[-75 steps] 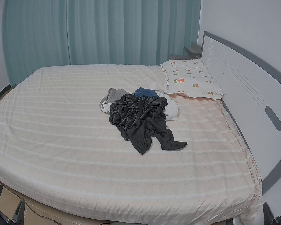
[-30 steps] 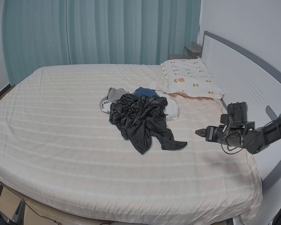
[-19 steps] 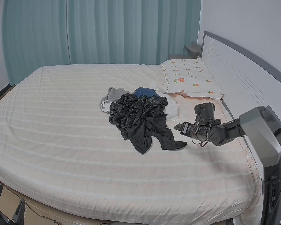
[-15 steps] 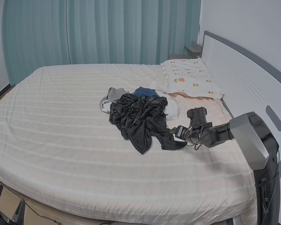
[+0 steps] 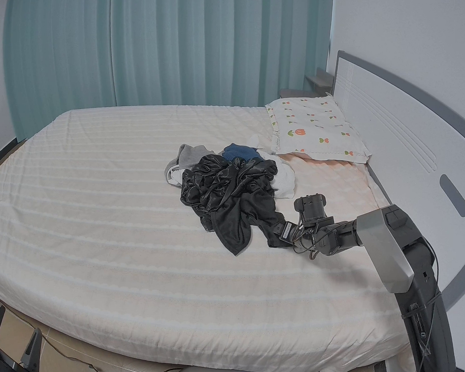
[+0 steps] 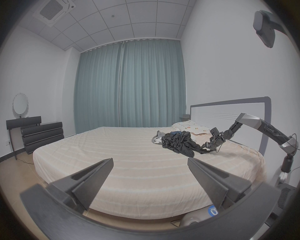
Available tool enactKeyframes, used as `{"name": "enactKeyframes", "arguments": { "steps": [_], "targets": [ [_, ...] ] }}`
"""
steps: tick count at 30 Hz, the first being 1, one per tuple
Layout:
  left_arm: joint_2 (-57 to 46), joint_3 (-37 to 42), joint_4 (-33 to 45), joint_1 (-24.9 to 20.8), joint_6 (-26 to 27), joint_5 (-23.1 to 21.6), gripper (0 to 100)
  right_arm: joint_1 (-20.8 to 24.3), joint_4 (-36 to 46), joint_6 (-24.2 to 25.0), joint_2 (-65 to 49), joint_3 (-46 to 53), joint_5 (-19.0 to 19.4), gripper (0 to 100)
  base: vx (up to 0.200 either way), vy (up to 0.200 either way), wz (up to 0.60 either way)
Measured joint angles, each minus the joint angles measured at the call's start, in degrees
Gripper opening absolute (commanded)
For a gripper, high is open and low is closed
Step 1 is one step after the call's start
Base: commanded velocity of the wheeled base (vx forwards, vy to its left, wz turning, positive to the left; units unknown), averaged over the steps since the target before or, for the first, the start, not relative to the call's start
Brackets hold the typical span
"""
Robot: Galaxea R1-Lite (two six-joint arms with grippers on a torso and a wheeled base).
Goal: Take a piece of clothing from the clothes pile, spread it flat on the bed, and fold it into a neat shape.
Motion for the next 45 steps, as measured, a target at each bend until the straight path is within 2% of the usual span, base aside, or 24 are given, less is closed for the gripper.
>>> {"name": "enactKeyframes", "arguments": {
  "steps": [8, 11, 15, 28, 34, 39, 45],
  "targets": [
    [0.0, 0.0, 0.0, 0.0, 0.0, 0.0, 100, 0.5, -0.3, -0.1, 0.0, 0.0, -0.9, 0, 0.0, 0.0, 0.0],
    [0.0, 0.0, 0.0, 0.0, -0.1, 0.0, 100, 0.6, -0.3, -0.2, -0.9, 1.6, -2.2, 0, 0.0, 0.0, 0.0],
    [0.0, 0.0, 0.0, 0.0, -0.1, 0.0, 100, 0.6, -2.2, 0.0, -3.1, 6.2, -2.0, 0, 0.0, 0.0, 0.0],
    [0.0, 0.0, -0.4, 0.0, 0.2, -0.3, 100, 2.3, -21.5, 0.6, -19.4, 39.4, 4.4, 0, 0.0, 0.0, 0.0],
    [2.5, -4.6, -2.8, -0.4, -3.2, -1.1, 100, 4.0, -30.6, 1.0, -31.7, 56.5, 7.2, 0, 0.0, 0.0, 0.0],
    [11.2, -9.8, -5.0, -2.0, -4.1, -5.1, 100, 5.4, -35.0, 1.2, -42.2, 65.2, 8.7, 0, 0.0, 0.0, 0.0],
    [25.8, -13.3, -8.8, -7.1, -4.3, -8.2, 100, 7.3, -37.6, 1.7, -52.4, 70.7, 9.5, 0, 0.0, 0.0, 0.0]
  ]
}}
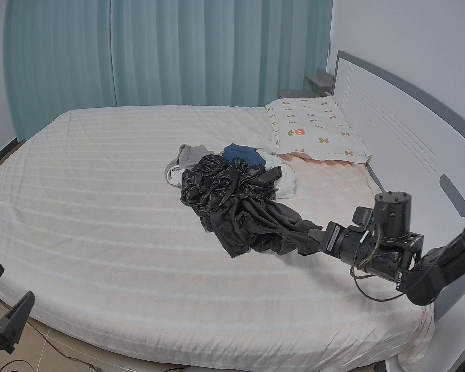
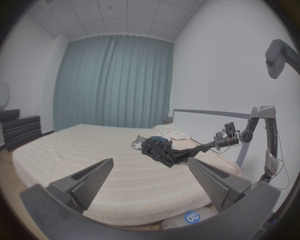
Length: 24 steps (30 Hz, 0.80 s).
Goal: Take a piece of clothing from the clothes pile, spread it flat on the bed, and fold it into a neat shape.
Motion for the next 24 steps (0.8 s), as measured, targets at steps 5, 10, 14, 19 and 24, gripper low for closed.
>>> {"name": "enactKeyframes", "arguments": {
  "steps": [5, 10, 14, 19, 24],
  "targets": [
    [14.4, -2.0, -4.8, -6.6, -0.6, -1.1, 100, 2.7, -1.2, -0.4, -7.5, 3.5, 0.4, 0, 0.0, 0.0, 0.0],
    [28.1, -4.6, -9.4, -13.1, -3.1, -1.5, 100, 4.4, -1.8, -0.8, -13.5, 6.0, 0.9, 0, 0.0, 0.0, 0.0],
    [39.3, -8.2, -13.6, -18.6, -6.2, -1.0, 100, 5.6, -2.1, -1.1, -17.5, 7.7, 1.2, 0, 0.0, 0.0, 0.0],
    [54.3, -14.3, -19.9, -25.4, -9.4, 1.6, 100, 7.1, -2.6, -1.3, -21.8, 10.1, 1.8, 0, 0.0, 0.0, 0.0],
    [67.8, -21.0, -25.7, -30.1, -11.4, 5.0, 100, 8.1, -3.0, -1.3, -25.0, 12.5, 3.0, 0, 0.0, 0.0, 0.0]
  ]
}}
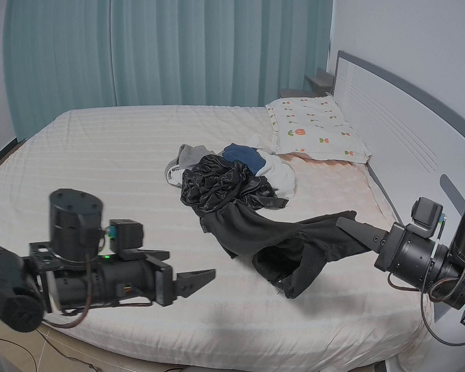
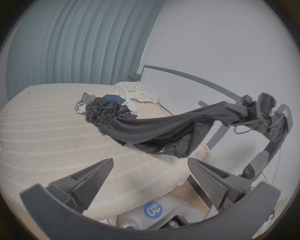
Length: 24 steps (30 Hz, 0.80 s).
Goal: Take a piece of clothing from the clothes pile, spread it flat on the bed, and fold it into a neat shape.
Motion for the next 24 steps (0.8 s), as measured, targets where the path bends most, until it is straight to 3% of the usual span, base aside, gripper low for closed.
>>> {"name": "enactKeyframes", "arguments": {
  "steps": [11, 18, 24],
  "targets": [
    [19.3, -14.9, -7.0, -3.9, -4.7, 7.5, 100, 4.1, -0.2, -0.2, -4.2, 1.7, 1.8, 0, 0.0, 0.0, 0.0],
    [26.0, -19.7, -9.0, -3.7, -6.2, 8.1, 100, 4.6, -0.3, -0.1, -4.6, 0.7, 3.5, 0, 0.0, 0.0, 0.0],
    [28.0, -20.7, -9.2, -3.6, -8.8, 8.1, 100, 2.4, -0.4, -0.1, -3.5, -1.2, 4.0, 0, 0.0, 0.0, 0.0]
  ]
}}
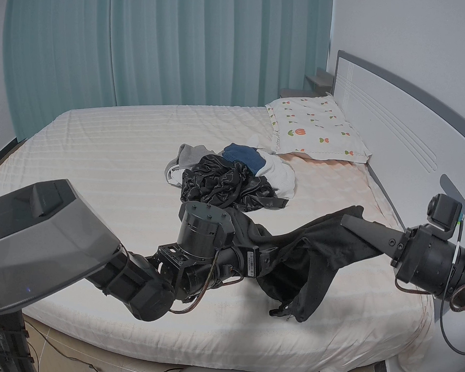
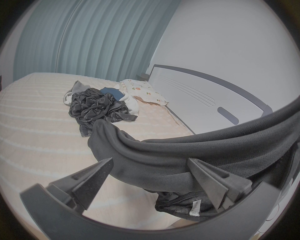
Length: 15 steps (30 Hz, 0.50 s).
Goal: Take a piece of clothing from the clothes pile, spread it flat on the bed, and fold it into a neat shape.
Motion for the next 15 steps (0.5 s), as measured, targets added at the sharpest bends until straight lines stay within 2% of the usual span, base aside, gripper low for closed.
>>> {"name": "enactKeyframes", "arguments": {
  "steps": [9, 15],
  "targets": [
    [-2.6, 5.5, -0.1, 0.0, 0.0, -0.5, 100, -6.2, -0.2, 0.2, 4.6, -3.9, 3.3, 0, 0.0, 0.0, 0.0],
    [-4.1, 6.9, -0.2, -0.2, 0.1, -0.6, 100, -7.0, -0.4, 0.3, 7.7, -5.9, 3.6, 0, 0.0, 0.0, 0.0]
  ]
}}
